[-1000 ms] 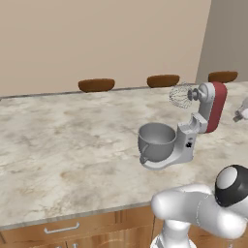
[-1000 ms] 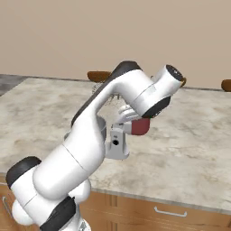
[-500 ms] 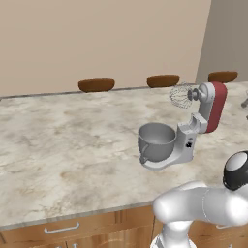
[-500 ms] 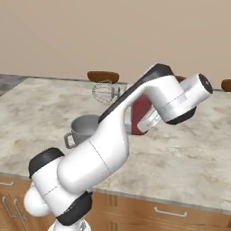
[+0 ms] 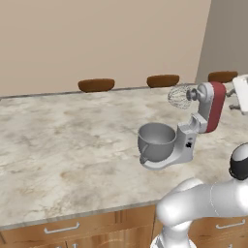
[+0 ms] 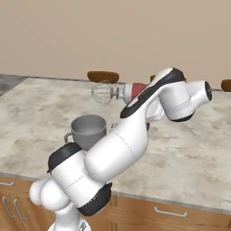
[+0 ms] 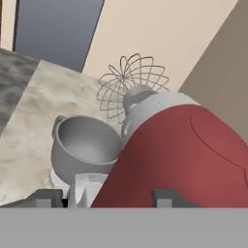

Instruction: Close the stand mixer head.

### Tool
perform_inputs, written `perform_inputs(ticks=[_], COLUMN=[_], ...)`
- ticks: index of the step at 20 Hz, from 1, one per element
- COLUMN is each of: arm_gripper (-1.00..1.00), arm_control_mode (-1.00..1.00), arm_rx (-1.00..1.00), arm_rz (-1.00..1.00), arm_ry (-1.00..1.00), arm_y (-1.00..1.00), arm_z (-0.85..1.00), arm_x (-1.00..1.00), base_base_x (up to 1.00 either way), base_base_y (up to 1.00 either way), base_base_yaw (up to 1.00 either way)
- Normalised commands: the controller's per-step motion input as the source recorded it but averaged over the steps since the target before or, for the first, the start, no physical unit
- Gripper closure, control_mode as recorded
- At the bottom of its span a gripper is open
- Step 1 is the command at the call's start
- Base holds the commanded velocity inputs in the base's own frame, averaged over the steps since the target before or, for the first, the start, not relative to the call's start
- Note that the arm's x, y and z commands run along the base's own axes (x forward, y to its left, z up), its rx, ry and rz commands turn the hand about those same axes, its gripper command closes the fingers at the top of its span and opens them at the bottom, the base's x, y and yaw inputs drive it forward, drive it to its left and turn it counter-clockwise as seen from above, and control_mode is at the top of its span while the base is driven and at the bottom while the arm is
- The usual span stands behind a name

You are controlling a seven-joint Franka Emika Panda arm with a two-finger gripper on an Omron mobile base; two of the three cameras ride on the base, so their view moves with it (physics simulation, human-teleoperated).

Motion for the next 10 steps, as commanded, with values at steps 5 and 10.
perform_inputs(ticks=[5,10], arm_gripper=[-1.00,-1.00], arm_control_mode=[-1.00,-1.00], arm_rx=[0.04,0.00], arm_rz=[0.37,0.51], arm_ry=[-0.03,0.03], arm_y=[0.73,1.00], arm_z=[-0.03,-0.38], arm_x=[0.99,0.77], base_base_x=[0.00,0.00], base_base_y=[0.00,0.00], base_base_yaw=[0.00,0.00])
